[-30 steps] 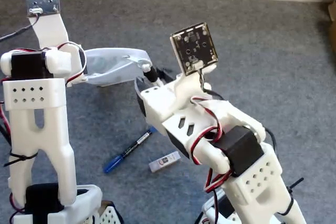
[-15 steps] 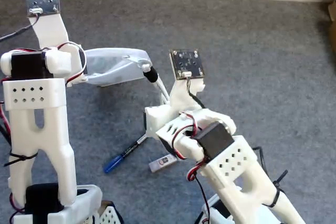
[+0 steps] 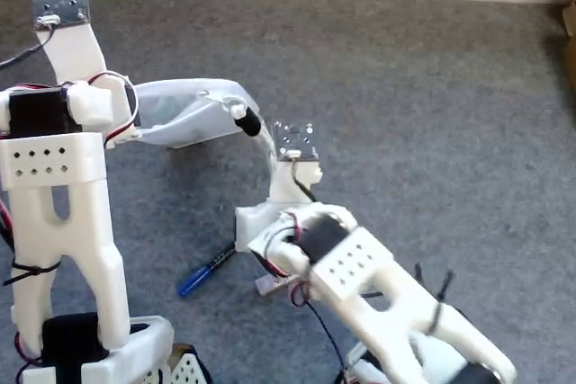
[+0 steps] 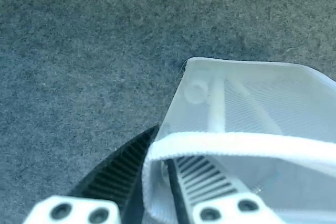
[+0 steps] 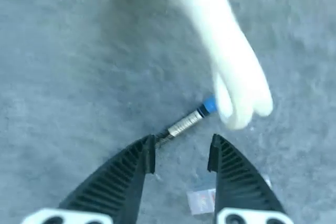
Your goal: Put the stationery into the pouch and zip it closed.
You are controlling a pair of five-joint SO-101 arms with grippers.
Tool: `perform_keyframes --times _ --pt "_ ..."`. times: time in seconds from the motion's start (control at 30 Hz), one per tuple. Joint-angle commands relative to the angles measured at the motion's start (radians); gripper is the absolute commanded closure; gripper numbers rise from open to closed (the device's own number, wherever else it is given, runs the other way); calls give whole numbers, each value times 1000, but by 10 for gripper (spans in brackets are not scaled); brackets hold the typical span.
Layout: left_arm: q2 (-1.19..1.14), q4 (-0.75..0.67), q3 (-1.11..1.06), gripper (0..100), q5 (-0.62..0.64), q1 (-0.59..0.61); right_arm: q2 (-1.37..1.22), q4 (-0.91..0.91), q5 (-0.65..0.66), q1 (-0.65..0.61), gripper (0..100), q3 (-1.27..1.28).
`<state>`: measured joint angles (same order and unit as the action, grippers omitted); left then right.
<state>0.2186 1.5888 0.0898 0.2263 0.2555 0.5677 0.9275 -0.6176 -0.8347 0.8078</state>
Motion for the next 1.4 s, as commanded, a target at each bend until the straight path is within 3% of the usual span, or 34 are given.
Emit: perform_keyframes --times 0.0,0.73,0.97,1.27,1.37 --pt "-25 -25 -25 993 14 12 -134 -45 -35 -10 839 -51" --pt "-18 -60 -74 993 11 12 -561 -128 -118 50 841 -223" --pt "-18 -58 -74 993 11 12 -568 -130 -118 53 960 -223" --pt "-18 -55 -74 993 9 12 -573 -130 -117 131 954 -223" --pt "-18 -55 -74 993 9 12 -573 -130 -118 151 890 -223"
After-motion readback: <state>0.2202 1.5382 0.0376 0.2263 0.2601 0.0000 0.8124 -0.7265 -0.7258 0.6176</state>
